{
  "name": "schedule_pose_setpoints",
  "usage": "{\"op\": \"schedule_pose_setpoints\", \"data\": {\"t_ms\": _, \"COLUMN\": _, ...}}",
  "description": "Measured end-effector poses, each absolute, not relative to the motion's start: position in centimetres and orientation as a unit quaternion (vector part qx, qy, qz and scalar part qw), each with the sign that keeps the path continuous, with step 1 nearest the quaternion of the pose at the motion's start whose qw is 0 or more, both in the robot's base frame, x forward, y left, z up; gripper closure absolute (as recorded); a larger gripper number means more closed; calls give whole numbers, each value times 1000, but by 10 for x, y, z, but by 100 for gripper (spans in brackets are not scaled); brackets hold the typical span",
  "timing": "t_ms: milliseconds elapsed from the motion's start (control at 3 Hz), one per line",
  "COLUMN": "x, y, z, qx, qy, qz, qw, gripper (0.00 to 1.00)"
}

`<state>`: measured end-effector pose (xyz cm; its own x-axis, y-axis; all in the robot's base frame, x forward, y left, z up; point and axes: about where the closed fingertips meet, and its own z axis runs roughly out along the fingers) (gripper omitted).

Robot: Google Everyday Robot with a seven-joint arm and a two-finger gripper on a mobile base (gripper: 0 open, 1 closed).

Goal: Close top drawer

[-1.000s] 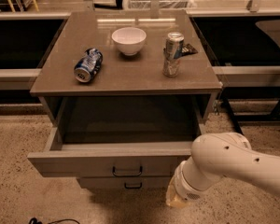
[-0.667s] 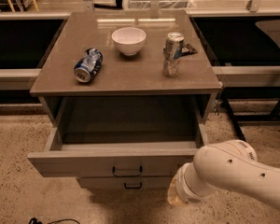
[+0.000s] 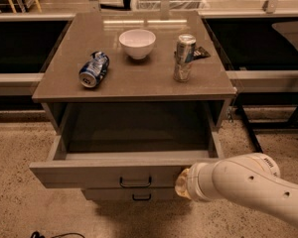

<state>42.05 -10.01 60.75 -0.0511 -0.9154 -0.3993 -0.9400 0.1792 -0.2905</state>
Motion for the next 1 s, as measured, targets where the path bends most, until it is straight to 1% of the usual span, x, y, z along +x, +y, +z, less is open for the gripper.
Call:
{"op": "schedule_pose_setpoints", "data": {"t_ms": 333, "x": 423, "y": -100, "z": 609, "qx": -641, "qy": 722, "qz": 21, "qw": 260, "gripper": 82}}
{"op": "schedule_pose_setpoints", "data": {"t_ms": 1000, "x": 423, "y": -100, "z": 609, "qx": -641, "qy": 722, "qz": 21, "qw": 260, "gripper": 34}}
